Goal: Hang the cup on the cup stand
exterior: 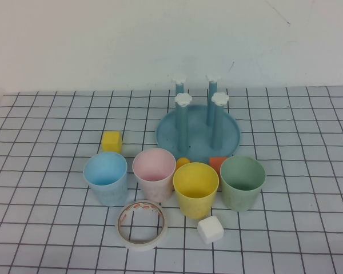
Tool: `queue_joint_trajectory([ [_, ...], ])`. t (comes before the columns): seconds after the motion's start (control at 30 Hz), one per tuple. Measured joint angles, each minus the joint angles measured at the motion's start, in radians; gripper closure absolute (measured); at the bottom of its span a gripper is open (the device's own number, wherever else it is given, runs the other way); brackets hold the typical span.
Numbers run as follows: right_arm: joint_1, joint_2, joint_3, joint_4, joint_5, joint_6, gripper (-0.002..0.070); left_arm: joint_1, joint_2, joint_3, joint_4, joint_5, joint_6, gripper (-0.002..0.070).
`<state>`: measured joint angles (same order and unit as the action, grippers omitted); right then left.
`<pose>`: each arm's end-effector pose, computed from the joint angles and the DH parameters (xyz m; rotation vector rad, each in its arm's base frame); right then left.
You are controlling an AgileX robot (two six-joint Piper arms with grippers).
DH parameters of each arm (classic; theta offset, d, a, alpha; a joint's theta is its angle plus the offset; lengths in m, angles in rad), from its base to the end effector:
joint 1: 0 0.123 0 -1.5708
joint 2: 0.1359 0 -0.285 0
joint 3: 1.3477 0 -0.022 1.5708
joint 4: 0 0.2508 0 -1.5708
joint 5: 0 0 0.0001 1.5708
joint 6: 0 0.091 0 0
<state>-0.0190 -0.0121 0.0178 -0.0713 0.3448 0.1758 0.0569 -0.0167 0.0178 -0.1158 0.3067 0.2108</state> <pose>0.0531 -0.0032 0.1768 0.1339 1.8285 0.0410 0.0539 -0.0001 0.1806 0.0639 1.7889 0.0816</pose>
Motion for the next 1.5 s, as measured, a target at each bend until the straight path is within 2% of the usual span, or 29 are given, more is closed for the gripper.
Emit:
queue_joint_trajectory([
  [0.13, 0.0, 0.0, 0.0, 0.021, 0.0, 0.025, 0.0678, 0.0, 0.0, 0.0, -0.002, -0.003, -0.002, 0.0676],
  [0.2, 0.0, 0.0, 0.0, 0.051, 0.0, 0.06, 0.0678, 0.0, 0.0, 0.0, -0.071, -0.012, -0.048, 0.0676],
  [0.27, 0.0, 0.0, 0.0, 0.13, -0.002, 0.113, 0.0678, 0.0, 0.0, 0.002, -0.294, -0.019, -0.199, 0.0676],
  [0.37, 0.0, 0.0, 0.004, 0.353, -0.011, 0.199, 0.0678, 0.0, 0.0, 0.002, -0.691, -0.026, -0.378, 0.0676],
  [0.43, 0.0, 0.0, 0.008, 0.51, -0.02, 0.238, 0.0678, 0.0, 0.0, 0.002, -0.818, -0.052, -0.414, 0.0676],
  [0.57, 0.0, 0.0, 0.008, 0.734, -0.05, 0.248, 0.0678, 0.0, 0.0, 0.002, -0.892, -0.13, -0.414, 0.0676],
  [0.67, 0.0, 0.0, 0.008, 0.739, -0.054, 0.182, 0.0678, 0.0, 0.0, 0.002, -0.908, -0.151, -0.405, 0.0676],
  [0.77, 0.0, 0.0, 0.008, 0.739, -0.054, 0.119, 0.0678, 0.0, 0.0, 0.002, -0.912, -0.177, -0.33, 0.0676],
  [0.87, 0.0, 0.0, 0.008, 0.739, -0.056, 0.028, 0.0678, 0.0, 0.0, -0.016, -0.913, -0.179, -0.15, 0.0676],
  [0.93, 0.0, 0.0, 0.008, 0.739, -0.056, -0.011, 0.0678, 0.0, 0.02, -0.082, -0.913, -0.159, 0.03, 0.0676],
  [1.03, 0.0, 0.0, 0.008, 0.741, -0.056, -0.035, 0.0678, 0.0, 0.114, -0.239, -0.873, -0.106, 0.286, 0.0676],
  [1.13, 0.0, 0.0, 0.008, 0.741, -0.056, -0.048, 0.0678, 0.0, 0.26, -0.418, -0.79, -0.004, 0.428, 0.0676],
  [1.37, 0.0, 0.0, 0.008, 0.741, -0.054, -0.056, 0.0678, 0.0, 0.661, -0.827, -0.515, 0.341, 0.462, 0.0676],
  [1.5, 0.0, 0.0, 0.008, 0.741, -0.05, -0.058, 0.0678, 0.0, 0.869, -1.025, -0.42, 0.485, 0.441, 0.0676],
])
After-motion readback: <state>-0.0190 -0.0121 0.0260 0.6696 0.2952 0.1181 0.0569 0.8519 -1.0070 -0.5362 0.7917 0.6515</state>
